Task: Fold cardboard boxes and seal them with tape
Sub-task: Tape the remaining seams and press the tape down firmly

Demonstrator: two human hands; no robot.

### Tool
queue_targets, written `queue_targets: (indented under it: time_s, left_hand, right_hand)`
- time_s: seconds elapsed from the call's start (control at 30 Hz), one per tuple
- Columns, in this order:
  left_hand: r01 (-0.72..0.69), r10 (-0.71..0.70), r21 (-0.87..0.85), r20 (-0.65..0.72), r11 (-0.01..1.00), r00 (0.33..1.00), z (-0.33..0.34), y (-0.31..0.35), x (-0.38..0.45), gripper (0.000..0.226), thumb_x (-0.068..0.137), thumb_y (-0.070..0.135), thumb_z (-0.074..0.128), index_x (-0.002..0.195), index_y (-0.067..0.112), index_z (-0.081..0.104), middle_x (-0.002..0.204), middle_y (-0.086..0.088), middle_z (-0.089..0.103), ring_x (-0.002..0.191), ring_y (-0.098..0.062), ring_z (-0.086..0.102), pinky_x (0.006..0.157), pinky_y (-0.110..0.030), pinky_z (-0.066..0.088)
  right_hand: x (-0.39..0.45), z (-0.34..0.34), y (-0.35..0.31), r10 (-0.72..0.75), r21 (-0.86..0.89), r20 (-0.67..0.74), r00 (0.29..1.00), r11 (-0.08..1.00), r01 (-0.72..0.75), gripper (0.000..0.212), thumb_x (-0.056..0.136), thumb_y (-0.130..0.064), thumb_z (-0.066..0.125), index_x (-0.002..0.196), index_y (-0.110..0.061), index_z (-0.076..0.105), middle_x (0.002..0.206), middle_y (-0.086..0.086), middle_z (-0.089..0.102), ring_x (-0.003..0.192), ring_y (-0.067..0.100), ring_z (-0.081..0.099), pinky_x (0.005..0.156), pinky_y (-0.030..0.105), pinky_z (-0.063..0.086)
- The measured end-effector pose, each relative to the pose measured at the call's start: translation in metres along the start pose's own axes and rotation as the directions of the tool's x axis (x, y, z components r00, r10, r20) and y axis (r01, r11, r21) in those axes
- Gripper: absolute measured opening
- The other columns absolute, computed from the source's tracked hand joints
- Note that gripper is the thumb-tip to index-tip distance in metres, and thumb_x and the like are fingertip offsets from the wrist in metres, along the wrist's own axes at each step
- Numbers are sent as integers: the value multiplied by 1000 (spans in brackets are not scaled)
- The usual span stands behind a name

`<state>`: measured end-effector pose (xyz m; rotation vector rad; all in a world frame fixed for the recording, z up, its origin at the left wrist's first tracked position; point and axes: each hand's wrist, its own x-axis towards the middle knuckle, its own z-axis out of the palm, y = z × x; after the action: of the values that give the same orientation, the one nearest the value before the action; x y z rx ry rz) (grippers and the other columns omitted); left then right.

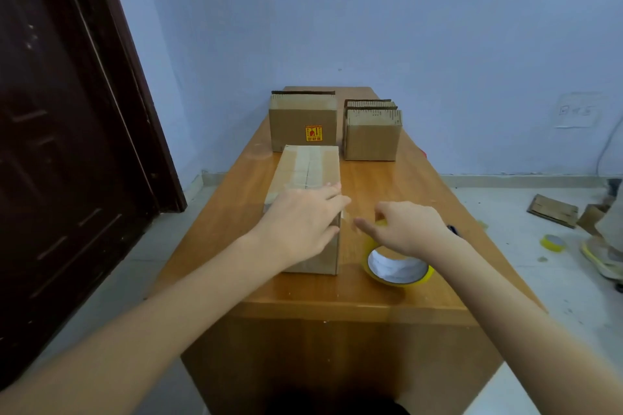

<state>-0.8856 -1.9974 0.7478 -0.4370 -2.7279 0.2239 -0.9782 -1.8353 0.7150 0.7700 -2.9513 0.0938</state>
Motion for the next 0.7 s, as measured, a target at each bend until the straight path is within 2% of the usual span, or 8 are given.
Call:
queue_targets:
  time_s: [0.13, 0.27, 0.37, 0.43, 0.5, 0.57, 0.63, 0.7]
  left_hand:
    - [-41, 39, 95, 25, 995, 999, -1, 3, 1, 37, 99, 33, 44, 134, 22, 41, 155, -5, 26, 138, -18, 35, 94, -28, 45]
    - [-56, 33, 223, 104, 973, 994, 3, 10, 5, 28, 100, 23, 44, 126, 14, 46, 154, -22, 19, 140, -29, 29, 101, -34, 41]
    - [-59, 27, 272, 120, 960, 992, 7, 13, 4, 33, 99, 21, 46, 130, 12, 45, 154, -24, 17, 141, -32, 26, 106, -36, 37]
    - [-50, 27, 229, 105, 972, 994, 5, 11, 3, 42, 99, 23, 45, 140, 14, 38, 155, -20, 19, 141, -29, 27, 105, -34, 37]
    - [-46, 34, 173, 73, 984, 997, 0, 8, 3, 45, 99, 26, 43, 142, 17, 34, 154, -14, 25, 136, -25, 37, 97, -31, 43]
    - [-66, 54, 182, 72, 981, 996, -4, 6, 3, 36, 99, 26, 42, 134, 17, 41, 153, -13, 28, 133, -23, 42, 91, -29, 46]
    - [-80, 54, 231, 115, 970, 992, -3, 8, 3, 29, 100, 22, 43, 128, 15, 46, 154, -17, 24, 136, -25, 38, 93, -30, 46]
    - [-84, 43, 263, 158, 961, 987, -2, 11, 5, 27, 99, 17, 45, 126, 12, 47, 154, -22, 19, 140, -29, 30, 96, -33, 45]
  right_hand:
    - [-3, 6, 5, 50, 120, -104, 993, 992, -37, 48, 89, -68, 35, 89, -23, 52, 84, -4, 61, 80, 18, 59, 63, 28, 40]
    - [-3, 7, 0, 48, 184, -174, 984, 983, -16, 43, 86, -67, 44, 87, -25, 55, 88, -5, 64, 80, 16, 59, 62, 27, 41]
    - [-2, 8, -4, 47, 223, -187, 981, 975, -4, 39, 85, -64, 47, 85, -27, 57, 91, -7, 66, 82, 15, 60, 67, 28, 46]
    - [-3, 8, -4, 47, 251, -184, 982, 968, 1, 39, 85, -65, 47, 84, -28, 59, 89, -8, 66, 81, 14, 61, 68, 28, 49]
    - [-5, 6, -3, 60, 330, -155, 986, 944, -5, 40, 86, -65, 46, 79, -28, 61, 82, -11, 65, 78, 11, 60, 63, 27, 47]
    - [-8, 2, 0, 85, 448, -104, 991, 893, -30, 42, 87, -63, 46, 70, -27, 59, 66, -12, 59, 68, 8, 56, 57, 25, 40]
    - [-9, -2, 2, 106, 541, -64, 992, 839, -54, 45, 89, -60, 47, 66, -23, 58, 53, -10, 49, 57, 6, 48, 54, 24, 33]
    - [-10, -4, 4, 106, 576, -49, 993, 816, -58, 47, 90, -57, 46, 73, -17, 65, 50, -10, 45, 54, 7, 45, 53, 24, 31]
